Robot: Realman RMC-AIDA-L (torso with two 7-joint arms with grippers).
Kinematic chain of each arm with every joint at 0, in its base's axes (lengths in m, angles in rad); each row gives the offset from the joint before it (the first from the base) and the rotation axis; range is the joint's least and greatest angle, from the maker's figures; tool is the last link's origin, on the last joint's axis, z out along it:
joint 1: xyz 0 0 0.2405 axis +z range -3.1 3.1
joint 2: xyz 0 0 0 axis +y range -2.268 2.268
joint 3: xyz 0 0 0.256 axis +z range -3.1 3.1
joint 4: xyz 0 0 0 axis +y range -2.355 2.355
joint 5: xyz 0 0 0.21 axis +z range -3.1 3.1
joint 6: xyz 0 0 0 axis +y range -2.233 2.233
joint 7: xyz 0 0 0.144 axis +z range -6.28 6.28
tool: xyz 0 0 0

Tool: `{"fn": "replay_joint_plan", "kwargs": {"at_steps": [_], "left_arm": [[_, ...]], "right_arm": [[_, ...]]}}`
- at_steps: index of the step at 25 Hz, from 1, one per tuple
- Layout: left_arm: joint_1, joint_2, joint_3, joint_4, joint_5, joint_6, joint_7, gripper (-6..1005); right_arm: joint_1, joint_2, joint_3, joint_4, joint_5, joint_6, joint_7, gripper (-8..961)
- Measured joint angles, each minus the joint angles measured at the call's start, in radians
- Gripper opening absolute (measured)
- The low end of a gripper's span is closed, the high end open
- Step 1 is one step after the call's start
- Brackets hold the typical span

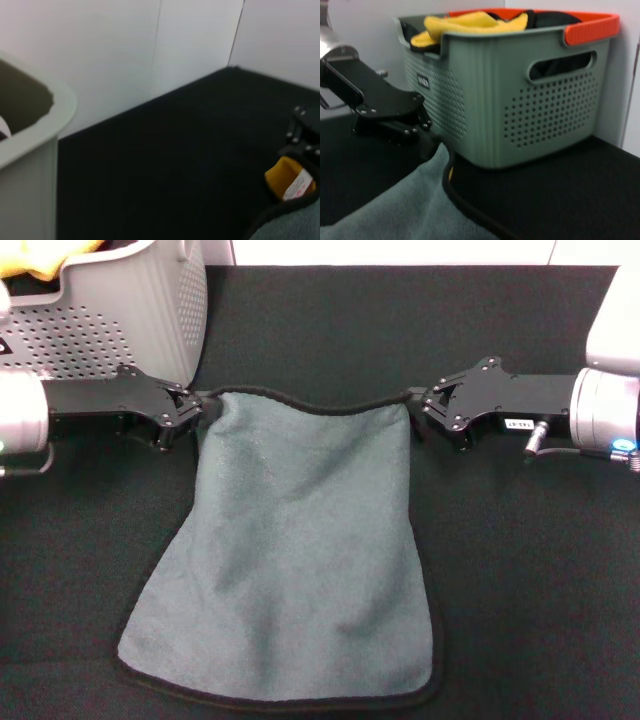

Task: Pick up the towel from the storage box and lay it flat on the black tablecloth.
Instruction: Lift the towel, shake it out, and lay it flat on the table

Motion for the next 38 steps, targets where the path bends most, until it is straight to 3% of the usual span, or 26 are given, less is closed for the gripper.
{"fn": "replay_joint_plan", "kwargs": {"at_steps": [4, 14, 20, 38], "left_arm": [[-0.007, -0.023, 0.024, 0.059, 0.052, -0.061, -0.037, 24], [0.019, -0.025, 0.224, 0.267, 0.156, -0.166, -0.234, 26], [0.019, -0.025, 0.295, 0.294, 0.218, -0.215, -0.294, 27], [-0.006, -0.023, 0.326, 0.279, 0.251, -0.232, -0.299, 31]], "right_arm": [[0.007, 0.001, -0.014, 0.001, -0.016, 0.044, 0.0, 0], [0.011, -0.001, -0.025, 0.002, -0.022, 0.116, 0.0, 0], [0.014, -0.004, -0.025, 0.0, -0.022, 0.151, 0.0, 0], [0.041, -0.002, -0.025, 0.016, -0.062, 0.174, 0.004, 8]]}}
